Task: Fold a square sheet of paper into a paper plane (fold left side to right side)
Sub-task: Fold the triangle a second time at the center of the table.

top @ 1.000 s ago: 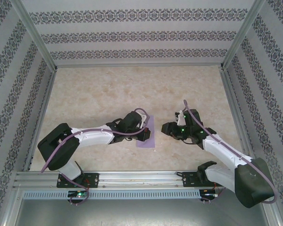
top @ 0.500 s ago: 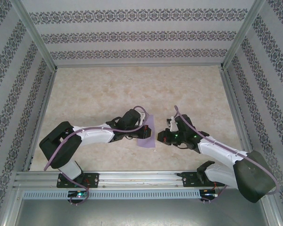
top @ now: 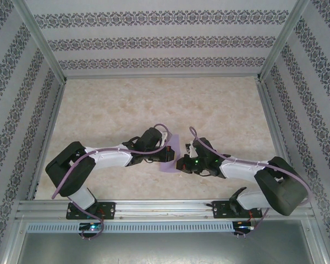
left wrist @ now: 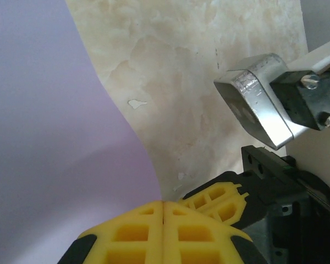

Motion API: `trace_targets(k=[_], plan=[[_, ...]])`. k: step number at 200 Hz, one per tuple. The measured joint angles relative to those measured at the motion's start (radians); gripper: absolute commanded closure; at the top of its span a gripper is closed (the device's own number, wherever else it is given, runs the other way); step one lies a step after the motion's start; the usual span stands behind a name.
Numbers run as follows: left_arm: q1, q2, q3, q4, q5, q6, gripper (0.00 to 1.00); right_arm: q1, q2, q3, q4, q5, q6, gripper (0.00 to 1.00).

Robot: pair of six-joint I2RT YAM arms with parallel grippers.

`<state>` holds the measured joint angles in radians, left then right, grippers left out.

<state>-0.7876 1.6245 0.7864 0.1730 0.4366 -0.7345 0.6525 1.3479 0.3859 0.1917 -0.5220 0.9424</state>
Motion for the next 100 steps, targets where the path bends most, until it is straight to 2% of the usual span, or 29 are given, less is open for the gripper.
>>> trace_targets(k=[100], plan=[[0.006,-0.003,-0.022,-0.005,-0.007,0.042,1.0,0.0,0.069,0.0,-0.003,0.031,0.005,1.0]])
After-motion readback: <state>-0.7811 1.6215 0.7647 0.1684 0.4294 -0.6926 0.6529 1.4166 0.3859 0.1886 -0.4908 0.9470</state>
